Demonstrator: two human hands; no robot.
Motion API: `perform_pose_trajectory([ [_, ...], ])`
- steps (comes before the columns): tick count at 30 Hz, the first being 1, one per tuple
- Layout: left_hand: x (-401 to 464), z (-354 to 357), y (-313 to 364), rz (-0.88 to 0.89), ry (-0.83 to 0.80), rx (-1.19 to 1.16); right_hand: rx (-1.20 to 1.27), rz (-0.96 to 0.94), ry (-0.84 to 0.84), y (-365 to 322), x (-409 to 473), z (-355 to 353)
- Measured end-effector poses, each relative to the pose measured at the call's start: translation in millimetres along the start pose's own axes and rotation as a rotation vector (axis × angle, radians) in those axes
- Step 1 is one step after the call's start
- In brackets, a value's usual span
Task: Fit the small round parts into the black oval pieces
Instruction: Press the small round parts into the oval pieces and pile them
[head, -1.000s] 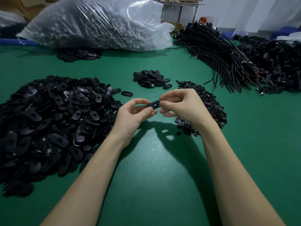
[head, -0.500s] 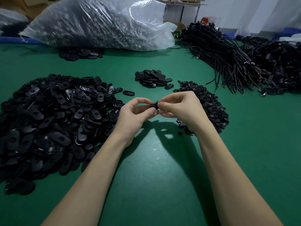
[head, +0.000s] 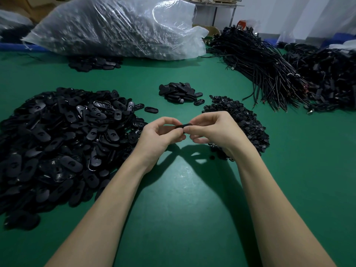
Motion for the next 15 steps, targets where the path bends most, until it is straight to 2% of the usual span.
perform_pose_trajectory([
  [5, -0.6, 2.2, 0.0, 0.018, 0.022, 0.071, -0.057, -0.003, -0.023, -2.5, 1.4, -2.2],
  [15, 0.4, 4.0, -2.4, 0.046, 0.047, 0.132, -0.398, -0.072, 0.134, -6.1, 1.6, 4.7],
])
Point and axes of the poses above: each hand's wrist, its own x-axis towards the middle knuckle, its own z-axis out of the palm, y = z × x, the point moved 1 cm from there along x, towards the middle knuckle, and after that the axes turned 13 degrees about -x, right-handed, at the moved point
